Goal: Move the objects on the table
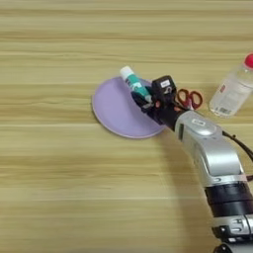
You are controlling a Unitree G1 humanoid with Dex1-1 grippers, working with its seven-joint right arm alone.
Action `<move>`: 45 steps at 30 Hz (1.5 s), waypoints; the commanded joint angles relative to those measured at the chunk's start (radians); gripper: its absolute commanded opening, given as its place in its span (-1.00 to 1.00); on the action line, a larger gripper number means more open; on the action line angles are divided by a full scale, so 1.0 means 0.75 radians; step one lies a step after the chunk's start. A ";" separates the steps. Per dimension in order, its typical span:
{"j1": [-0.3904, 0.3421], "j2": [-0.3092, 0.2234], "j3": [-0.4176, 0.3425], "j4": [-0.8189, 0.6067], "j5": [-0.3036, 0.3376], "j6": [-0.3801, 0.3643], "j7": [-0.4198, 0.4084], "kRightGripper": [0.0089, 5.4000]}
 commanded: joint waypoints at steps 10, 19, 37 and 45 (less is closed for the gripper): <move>-0.090 -0.111 -0.227 -0.021 0.079 -0.066 -0.074 -0.38; -0.135 -0.153 -0.255 0.207 0.047 -0.124 -0.108 -0.38; -0.210 -0.210 -0.221 0.556 0.015 -0.226 -0.110 -0.38; -0.215 -0.210 -0.208 0.584 0.022 -0.247 -0.095 -0.38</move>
